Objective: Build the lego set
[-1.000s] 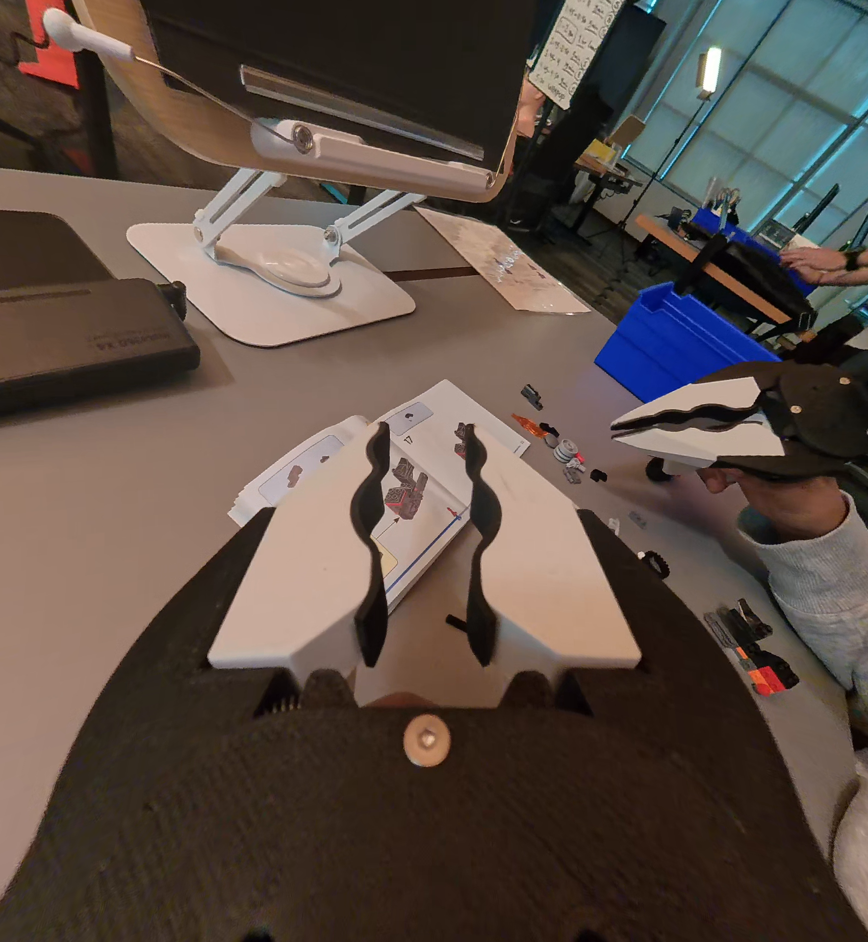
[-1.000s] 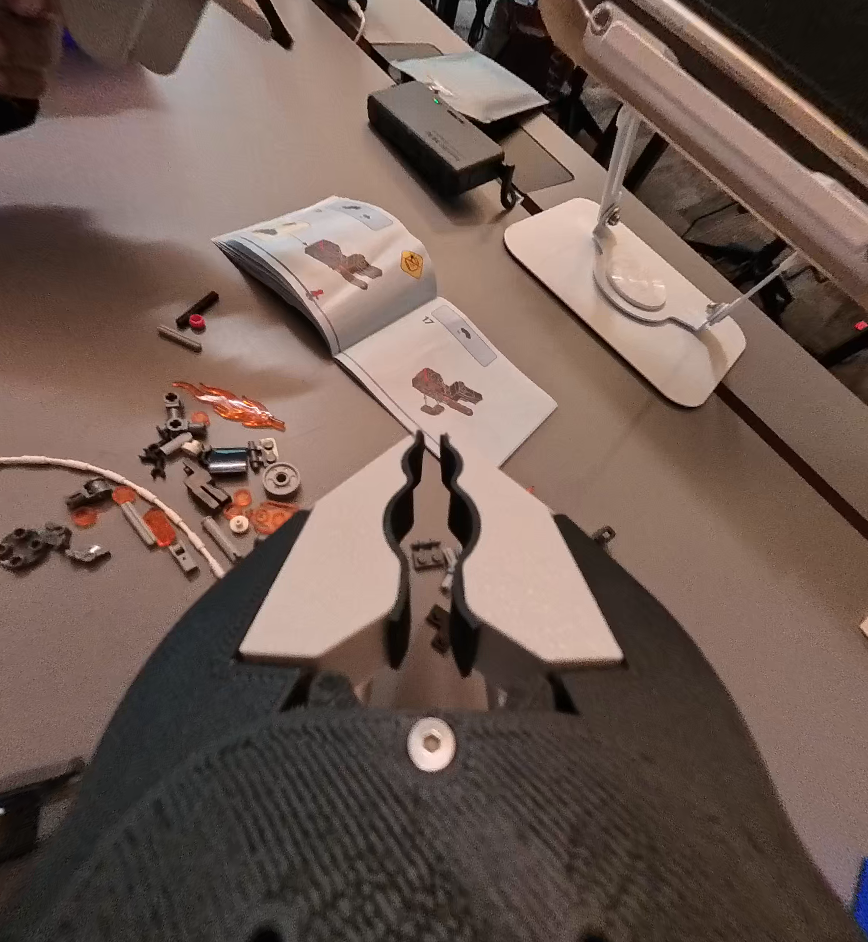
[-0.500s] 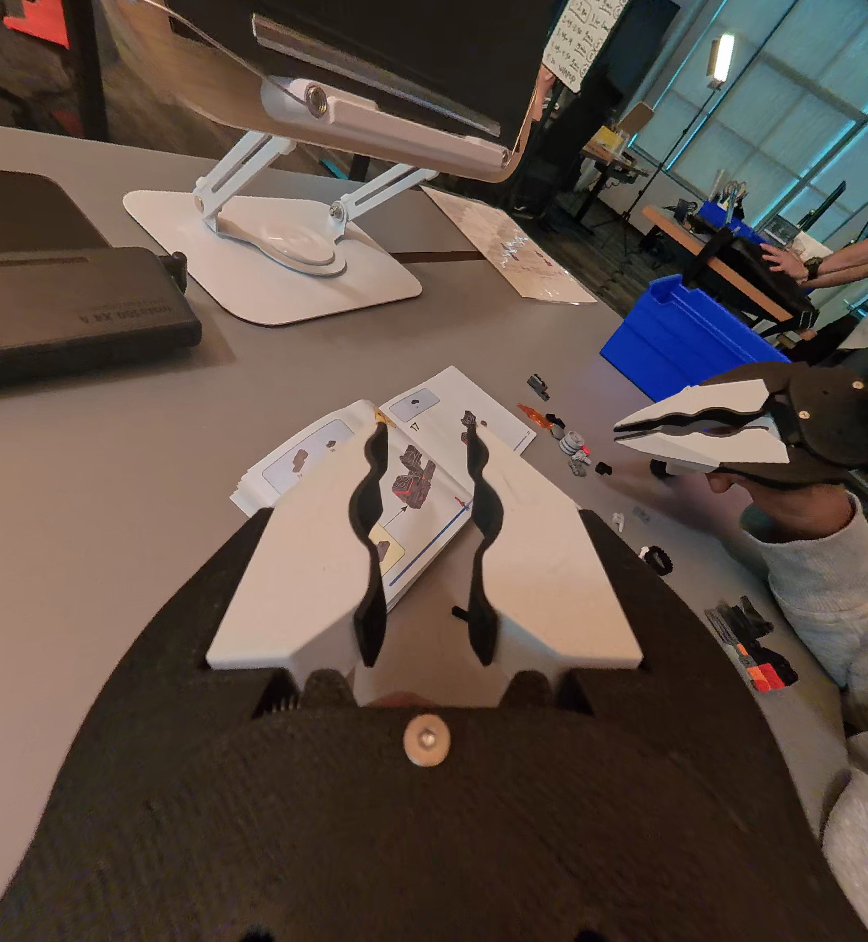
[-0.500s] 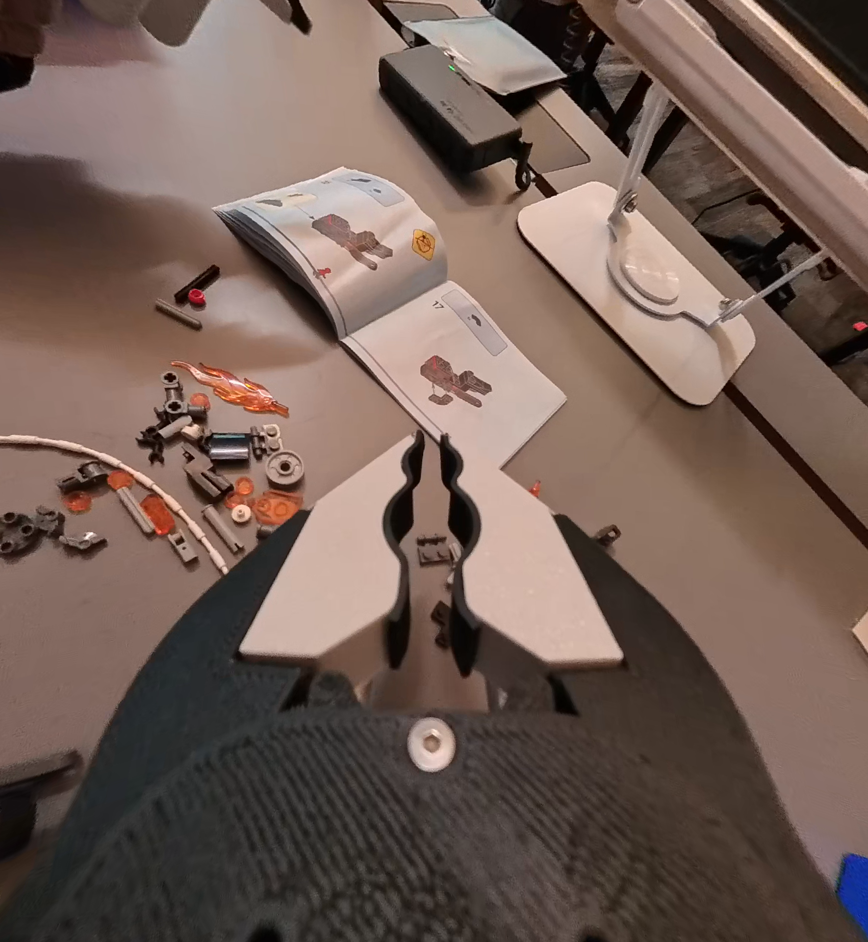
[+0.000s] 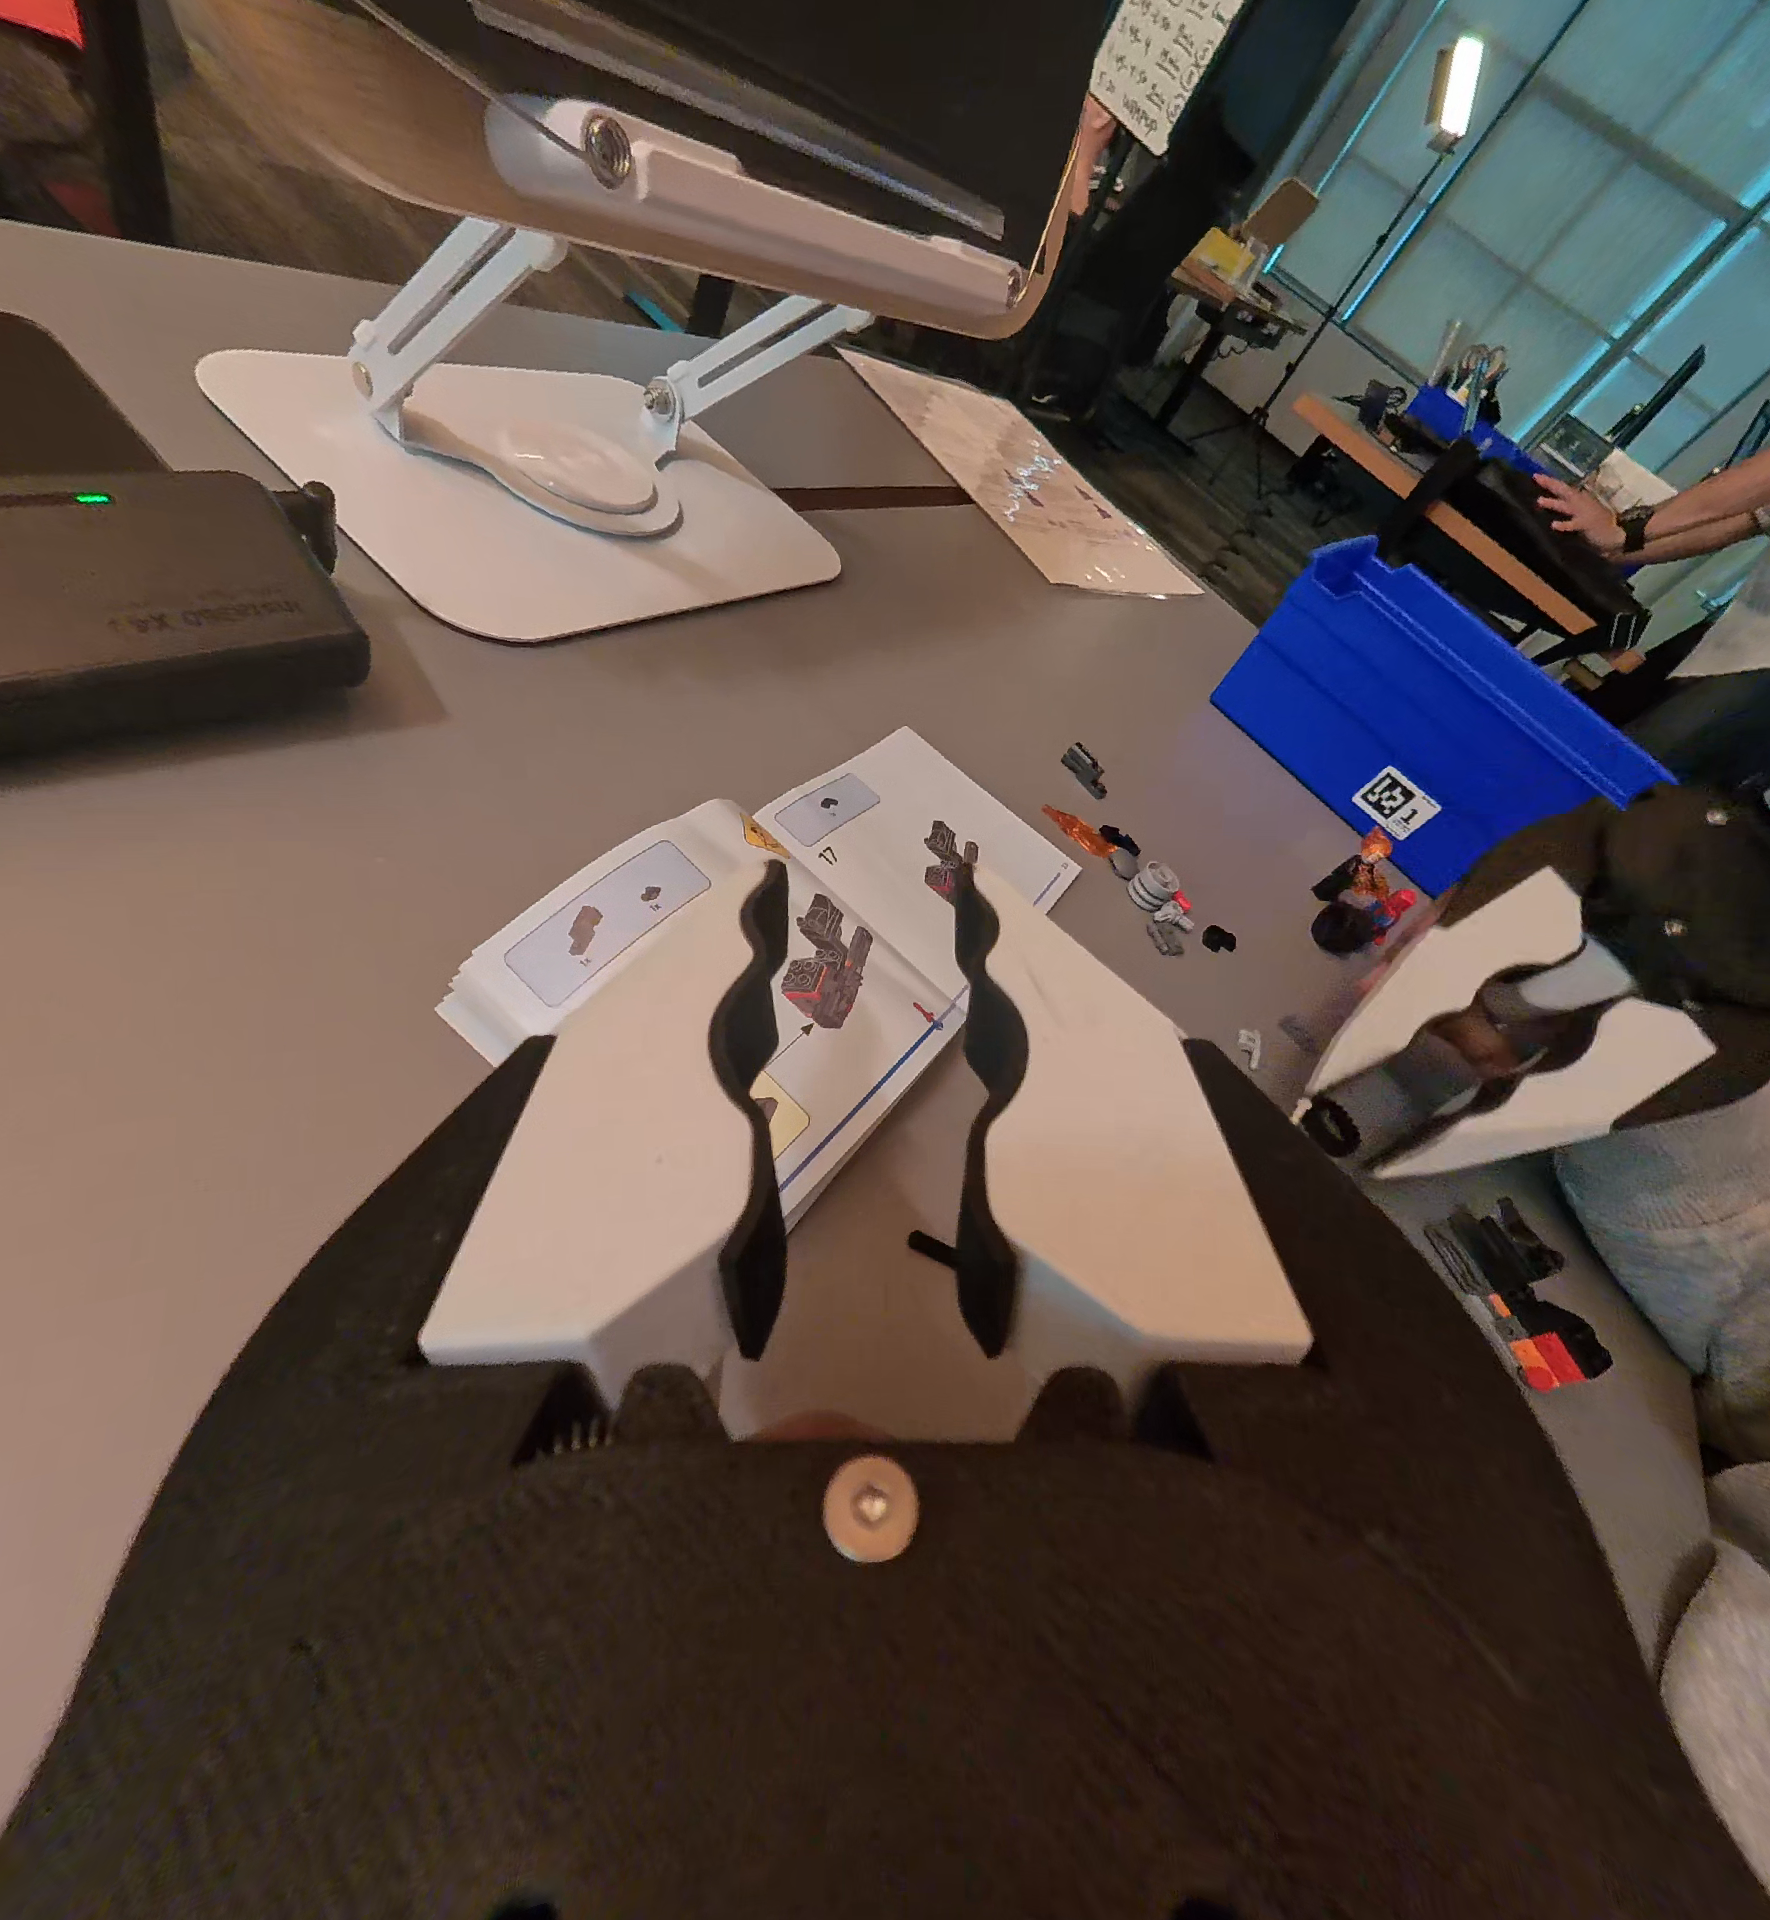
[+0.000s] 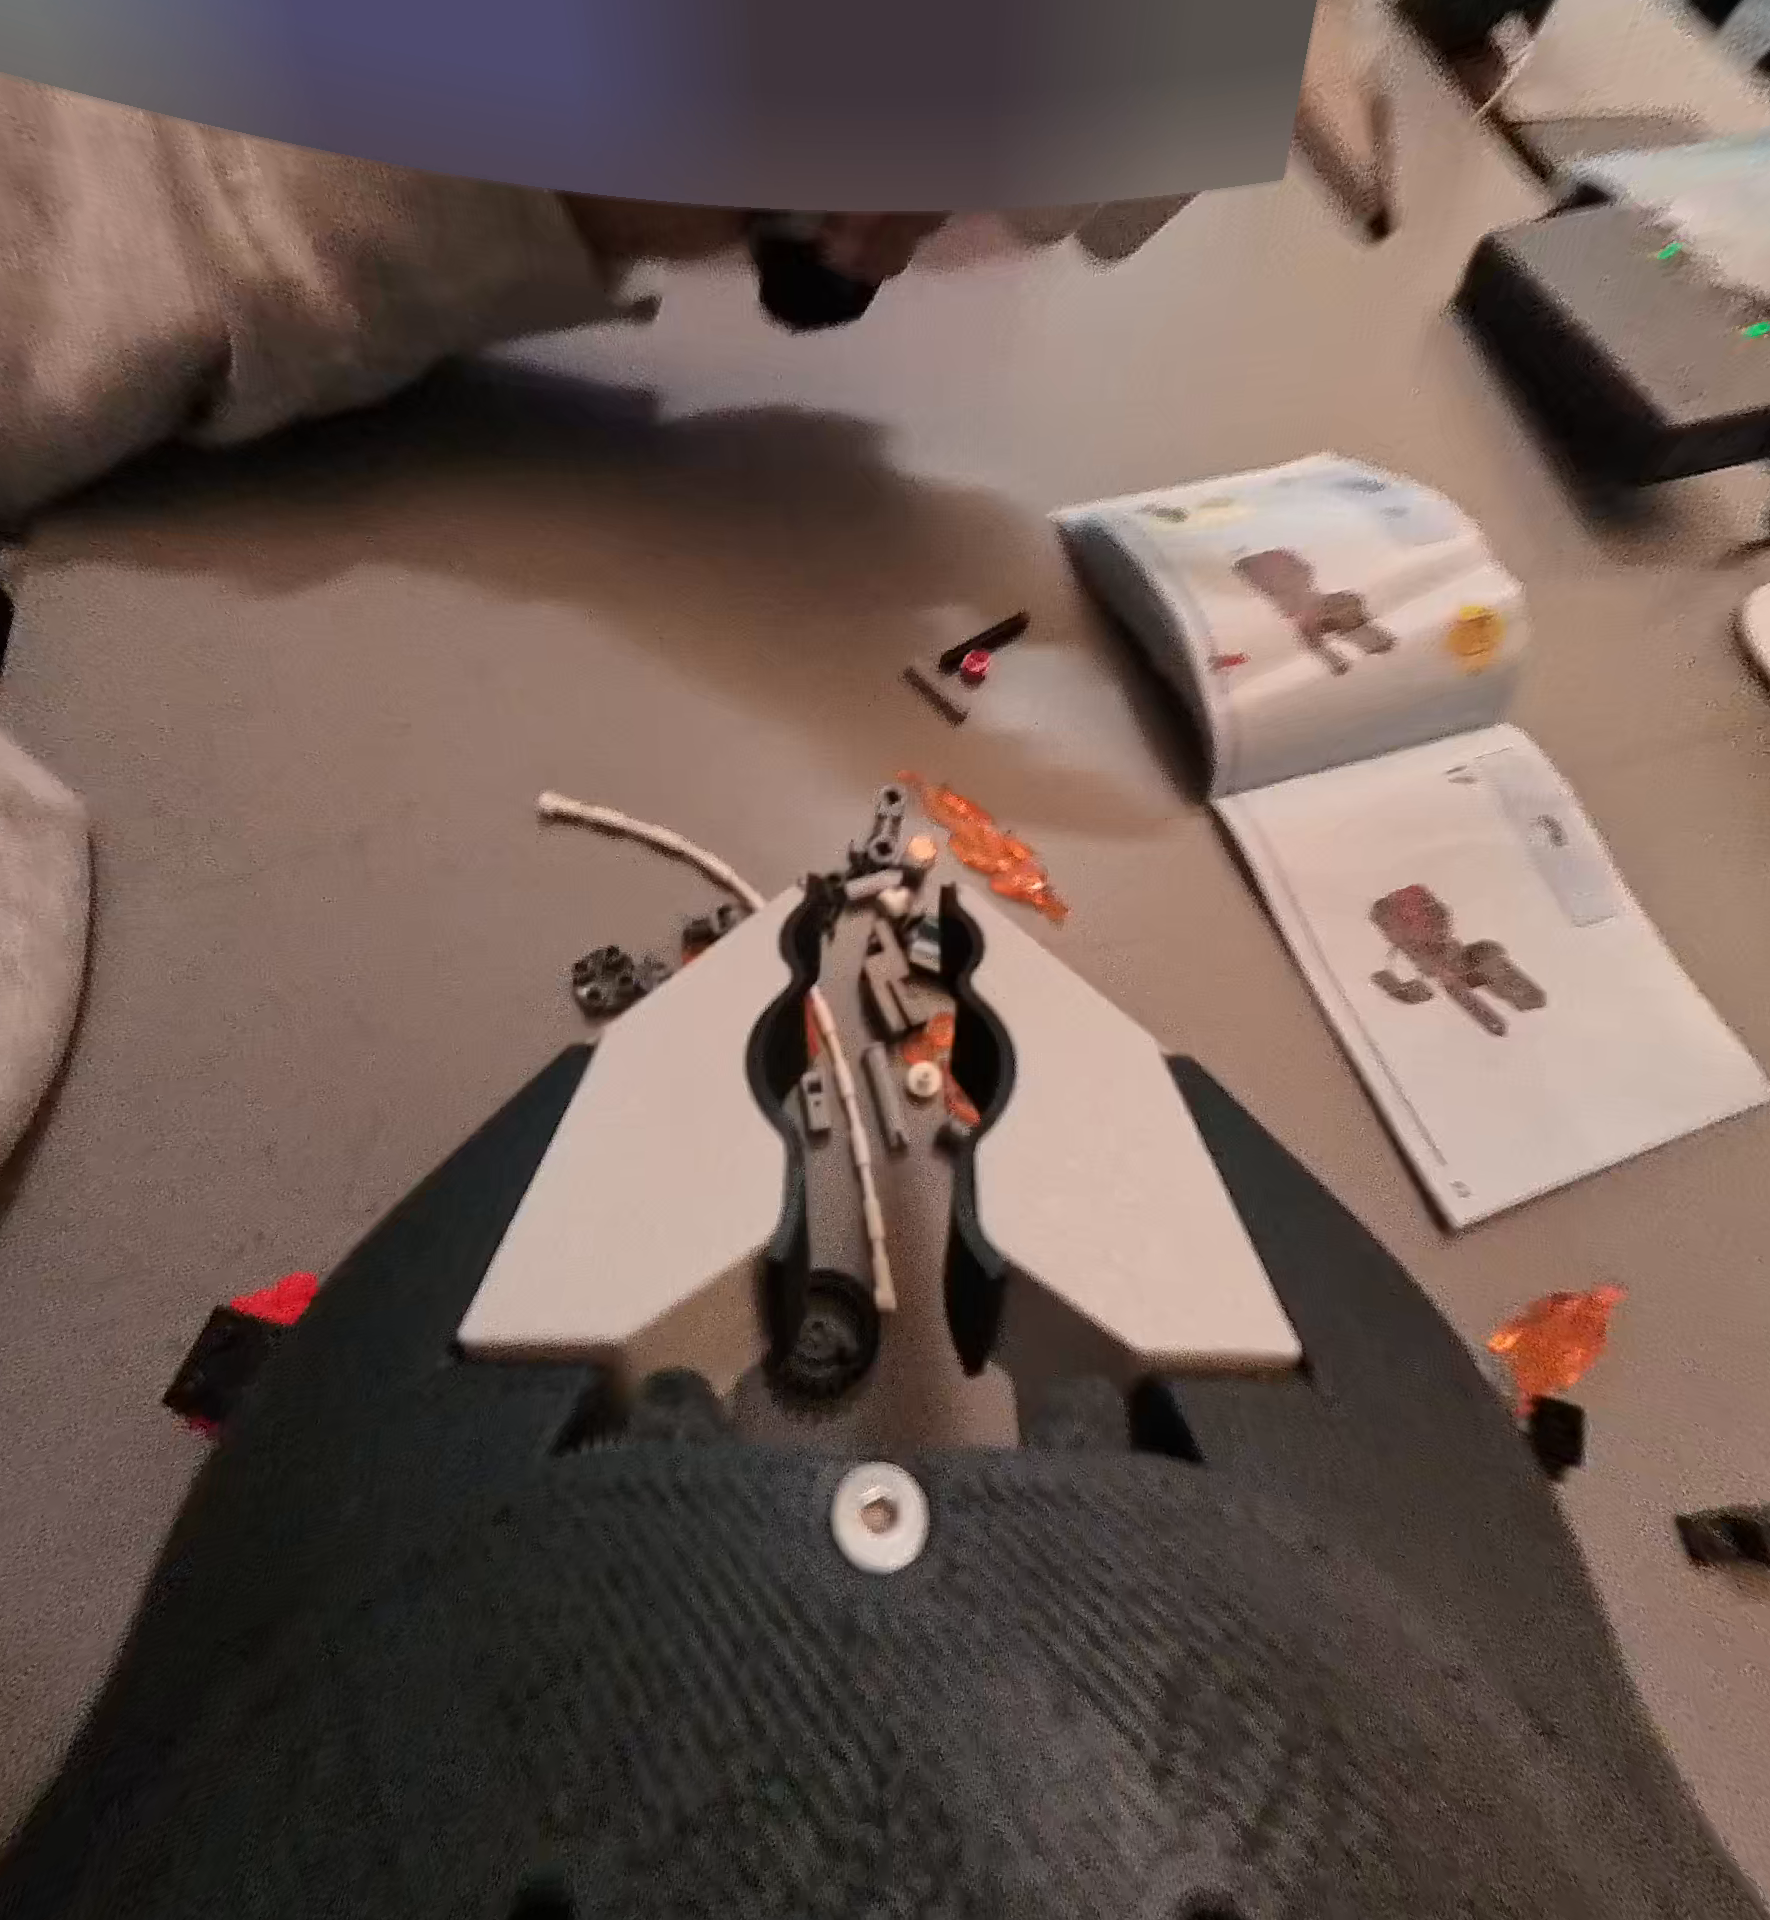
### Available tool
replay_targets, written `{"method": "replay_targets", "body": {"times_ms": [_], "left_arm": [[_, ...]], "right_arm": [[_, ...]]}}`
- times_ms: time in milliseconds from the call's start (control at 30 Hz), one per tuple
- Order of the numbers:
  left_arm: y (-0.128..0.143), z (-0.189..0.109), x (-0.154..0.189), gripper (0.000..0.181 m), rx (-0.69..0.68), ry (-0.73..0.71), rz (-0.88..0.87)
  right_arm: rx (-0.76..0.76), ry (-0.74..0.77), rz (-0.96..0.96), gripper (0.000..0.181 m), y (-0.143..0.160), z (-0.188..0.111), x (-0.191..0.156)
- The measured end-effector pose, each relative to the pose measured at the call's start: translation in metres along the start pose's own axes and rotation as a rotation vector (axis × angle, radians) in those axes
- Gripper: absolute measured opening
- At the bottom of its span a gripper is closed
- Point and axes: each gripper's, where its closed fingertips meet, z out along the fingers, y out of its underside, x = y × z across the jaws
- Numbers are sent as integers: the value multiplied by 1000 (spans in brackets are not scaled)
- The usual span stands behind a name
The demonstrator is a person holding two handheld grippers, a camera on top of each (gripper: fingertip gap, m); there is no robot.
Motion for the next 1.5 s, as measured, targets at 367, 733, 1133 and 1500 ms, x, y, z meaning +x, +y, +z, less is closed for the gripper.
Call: {"method": "replay_targets", "body": {"times_ms": [367, 733, 1133, 1500], "left_arm": [[7, 6, 3, 33, -30, 21, -5], [6, 11, 23, 38, -13, 139, 0], [48, 17, 133, 46, -190, 656, 178], [66, 27, 141, 37, -227, 625, 304]], "right_arm": [[-207, 4, 25, 20, 37, 20, 0], [49, -93, 362, 9, -5, 9, 6], [498, -513, 1008, 9, -45, -24, 25], [485, -581, 1029, 10, -47, -23, 17]]}}
